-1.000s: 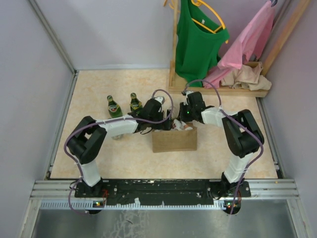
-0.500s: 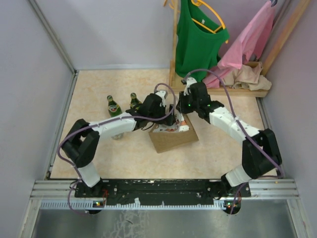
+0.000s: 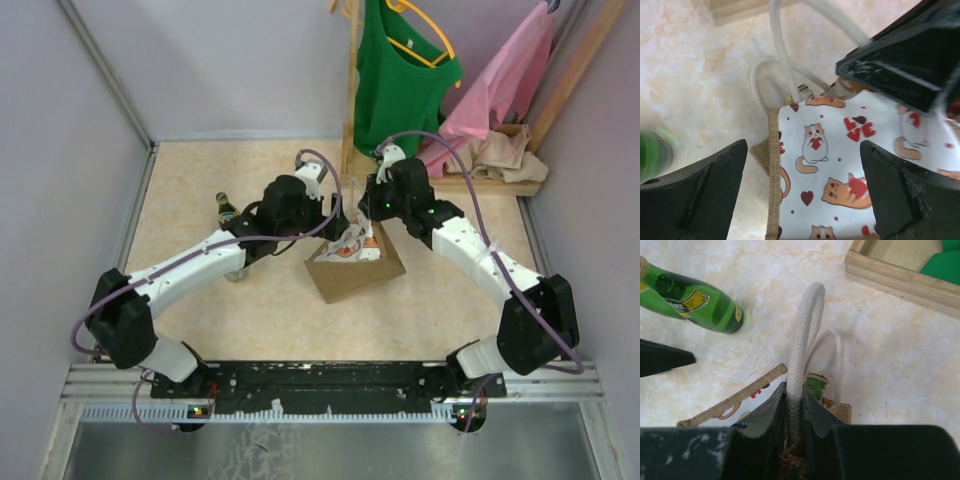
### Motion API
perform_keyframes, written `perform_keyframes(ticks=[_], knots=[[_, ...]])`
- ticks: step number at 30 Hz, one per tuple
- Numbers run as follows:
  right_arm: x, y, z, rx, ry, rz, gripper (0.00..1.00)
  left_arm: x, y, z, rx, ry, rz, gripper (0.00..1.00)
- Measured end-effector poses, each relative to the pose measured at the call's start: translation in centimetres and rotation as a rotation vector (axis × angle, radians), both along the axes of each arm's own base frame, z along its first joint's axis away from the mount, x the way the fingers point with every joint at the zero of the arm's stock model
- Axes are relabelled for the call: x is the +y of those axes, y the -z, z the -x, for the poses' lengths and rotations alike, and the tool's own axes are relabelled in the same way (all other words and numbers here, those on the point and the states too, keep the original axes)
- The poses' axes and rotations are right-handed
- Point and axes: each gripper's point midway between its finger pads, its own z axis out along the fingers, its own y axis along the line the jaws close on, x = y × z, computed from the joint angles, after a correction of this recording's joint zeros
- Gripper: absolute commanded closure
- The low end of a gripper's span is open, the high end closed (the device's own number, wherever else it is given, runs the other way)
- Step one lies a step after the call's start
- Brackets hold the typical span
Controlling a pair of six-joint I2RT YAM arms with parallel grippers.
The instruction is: Take the beverage out of the canvas bag
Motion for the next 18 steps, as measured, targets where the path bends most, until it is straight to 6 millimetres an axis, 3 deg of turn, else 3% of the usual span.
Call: perform_keyframes(ticks=[5,8,10,12,18], knots=[[-0.3,-0.2,-0.1,-0.001,0.005,0.016,1.00,0.6,-4.0,1.4,-0.067,0.037,0.069,0.02],[-0.5,-1.5,-0.5,-0.018,0.013,0.035,1.00,1.3,-4.9,2.8,-0.091,0.068,0.104,0.15],[-0.5,-2.9,-1.2,-0.042,0.018,0.044,1.00,1.5,-4.4,3.8,-0.084,0.096,0.115,0.46],[-0.4,-4.3,-2.0,-0.071,0.024,0.050,1.00,1.4,-3.1,4.8,-0.057,0.134,0.114,0.63],[-0.3,-6.6,-3.9,-0.124,0.036,0.081,1.00,0.7,-0.1,7.5,0.014,0.234,0.097,0.63]])
